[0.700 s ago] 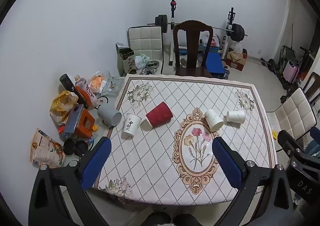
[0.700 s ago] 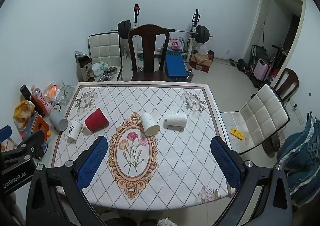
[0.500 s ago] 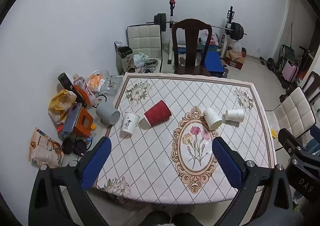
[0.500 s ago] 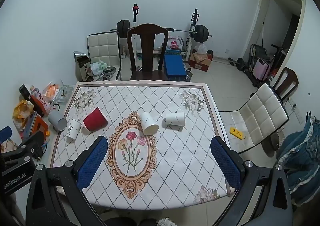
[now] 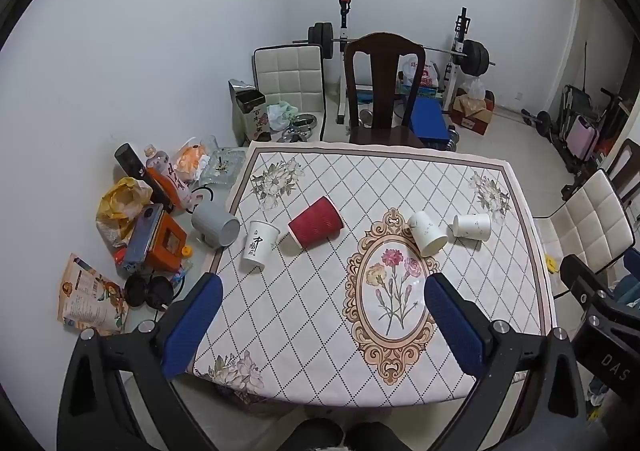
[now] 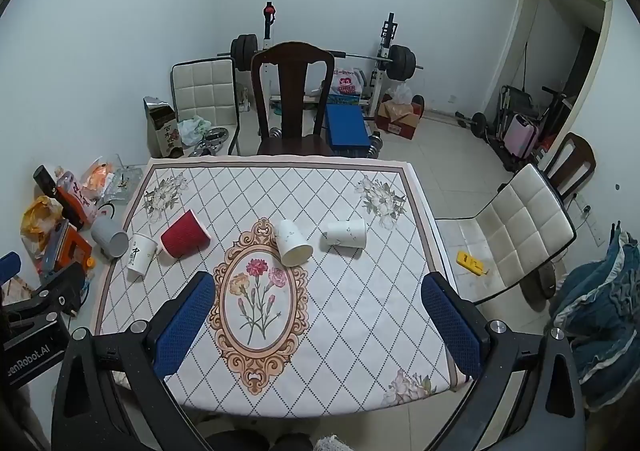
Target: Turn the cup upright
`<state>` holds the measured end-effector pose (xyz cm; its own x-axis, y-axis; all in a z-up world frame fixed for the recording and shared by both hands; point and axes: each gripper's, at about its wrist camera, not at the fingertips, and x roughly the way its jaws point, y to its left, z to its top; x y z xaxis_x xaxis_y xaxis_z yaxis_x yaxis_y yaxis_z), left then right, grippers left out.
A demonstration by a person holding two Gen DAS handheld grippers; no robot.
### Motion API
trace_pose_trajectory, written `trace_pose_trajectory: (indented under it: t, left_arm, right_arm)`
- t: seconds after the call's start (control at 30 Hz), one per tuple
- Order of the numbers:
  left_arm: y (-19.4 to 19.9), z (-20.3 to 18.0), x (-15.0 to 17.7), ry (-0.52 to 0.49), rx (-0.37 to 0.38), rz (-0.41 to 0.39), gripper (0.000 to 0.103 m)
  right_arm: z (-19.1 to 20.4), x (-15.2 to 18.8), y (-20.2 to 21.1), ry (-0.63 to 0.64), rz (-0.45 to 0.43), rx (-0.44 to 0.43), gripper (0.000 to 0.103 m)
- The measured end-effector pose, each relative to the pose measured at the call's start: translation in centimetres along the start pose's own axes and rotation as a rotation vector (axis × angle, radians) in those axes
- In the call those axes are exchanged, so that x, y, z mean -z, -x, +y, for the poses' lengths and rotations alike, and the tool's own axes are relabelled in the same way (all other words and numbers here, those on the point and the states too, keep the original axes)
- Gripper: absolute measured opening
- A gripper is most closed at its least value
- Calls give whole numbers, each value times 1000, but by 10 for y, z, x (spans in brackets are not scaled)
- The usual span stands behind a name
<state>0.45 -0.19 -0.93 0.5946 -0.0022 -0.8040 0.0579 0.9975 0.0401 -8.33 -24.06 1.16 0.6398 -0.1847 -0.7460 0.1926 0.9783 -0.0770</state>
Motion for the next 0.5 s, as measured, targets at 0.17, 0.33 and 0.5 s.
trace_pose_trajectory:
  t: [0.17, 0.33, 0.5]
  left_arm:
    - [-1, -1, 1, 2, 0, 2, 103]
    - [-1, -1, 0, 0, 0, 3, 103]
    - [-1, -2, 0, 1, -2, 4, 103]
  right_arm:
    - [-1, 1, -2, 1, 3, -3, 103]
    - [0, 2, -3, -1, 3, -2, 103]
    - [0, 1, -3, 1, 5, -3, 103]
